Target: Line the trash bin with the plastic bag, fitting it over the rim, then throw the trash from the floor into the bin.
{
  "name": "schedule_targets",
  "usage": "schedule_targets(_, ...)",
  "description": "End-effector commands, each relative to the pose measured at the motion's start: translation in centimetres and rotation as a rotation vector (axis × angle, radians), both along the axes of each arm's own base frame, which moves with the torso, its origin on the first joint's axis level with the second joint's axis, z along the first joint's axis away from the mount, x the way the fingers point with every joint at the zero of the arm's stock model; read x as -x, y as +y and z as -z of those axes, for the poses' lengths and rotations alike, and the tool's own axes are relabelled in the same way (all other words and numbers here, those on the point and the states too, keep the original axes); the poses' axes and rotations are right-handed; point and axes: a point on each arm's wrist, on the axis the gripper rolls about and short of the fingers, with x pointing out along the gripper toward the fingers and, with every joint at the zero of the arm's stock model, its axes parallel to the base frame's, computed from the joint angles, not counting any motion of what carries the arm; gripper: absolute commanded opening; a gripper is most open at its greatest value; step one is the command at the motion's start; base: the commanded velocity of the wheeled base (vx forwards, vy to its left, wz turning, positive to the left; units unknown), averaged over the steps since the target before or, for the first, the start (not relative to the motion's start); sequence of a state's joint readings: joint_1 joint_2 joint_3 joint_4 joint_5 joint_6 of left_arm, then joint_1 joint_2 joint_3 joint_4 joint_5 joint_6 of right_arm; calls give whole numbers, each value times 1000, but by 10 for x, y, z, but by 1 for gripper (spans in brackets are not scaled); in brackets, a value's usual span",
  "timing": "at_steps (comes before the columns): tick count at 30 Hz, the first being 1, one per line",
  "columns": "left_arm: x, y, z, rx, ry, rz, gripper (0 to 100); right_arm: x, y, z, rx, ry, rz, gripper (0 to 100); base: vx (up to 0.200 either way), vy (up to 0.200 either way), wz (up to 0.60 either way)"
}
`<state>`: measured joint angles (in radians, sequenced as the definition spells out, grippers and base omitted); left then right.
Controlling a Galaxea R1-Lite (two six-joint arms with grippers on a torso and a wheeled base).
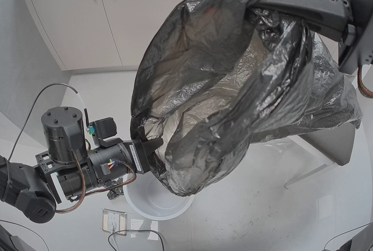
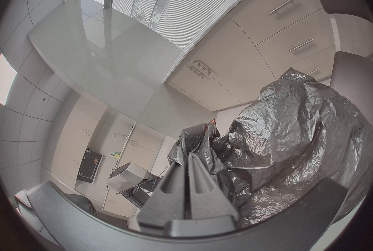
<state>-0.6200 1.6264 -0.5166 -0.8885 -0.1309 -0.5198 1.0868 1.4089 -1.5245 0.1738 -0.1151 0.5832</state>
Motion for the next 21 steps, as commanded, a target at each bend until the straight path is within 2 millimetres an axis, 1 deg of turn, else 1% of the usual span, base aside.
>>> schedule_targets(1, 13, 8, -13, 36, -40, 12, 0, -2, 4, 4, 16, 6, -1, 0, 0, 0, 0)
schedule_targets(2, 26, 14, -25, 72, -75, 23, 0, -5, 10, 9, 34, 16, -1, 0, 0, 0, 0)
schedule_targets(3, 36, 19, -31, 86, -95, 31, 0, -7, 14, 12, 45, 21, 1, 0, 0, 0, 0)
schedule_targets(4, 40, 21, -34, 94, -105, 34, 0, -8, 16, 13, 49, 23, 2, 0, 0, 0, 0)
schedule_targets(5, 53, 30, -39, 109, -126, 36, 0, -13, 22, 18, 66, 30, 8, 0, 0, 0, 0)
schedule_targets(6, 53, 30, -39, 109, -126, 36, 0, -13, 22, 18, 66, 30, 8, 0, 0, 0, 0)
schedule_targets(9, 84, 54, -48, 113, -128, 37, 0, -22, 41, 32, 127, 39, 4, 0, 0, 0, 0)
schedule_targets(10, 84, 54, -48, 113, -128, 37, 0, -22, 41, 32, 127, 39, 4, 0, 0, 0, 0)
schedule_targets(12, 102, 67, -47, 89, -67, 39, 0, -29, 56, 41, 162, 44, -3, 0, 0, 0, 0)
schedule_targets(14, 111, 73, -46, 98, -22, 35, 0, -31, 64, 44, 170, 45, -9, 0, 0, 0, 0)
schedule_targets(15, 118, 78, -47, 118, 14, 37, 0, -33, 72, 46, 175, 48, -17, 0, 0, 0, 0)
schedule_targets(19, 138, 88, -45, 174, 122, 143, 0, -34, 90, 58, 216, 65, -36, 0, 0, 0, 0)
schedule_targets(21, 141, 90, -42, 180, 190, 169, 0, -34, 94, 64, 243, 74, -36, 0, 0, 0, 0)
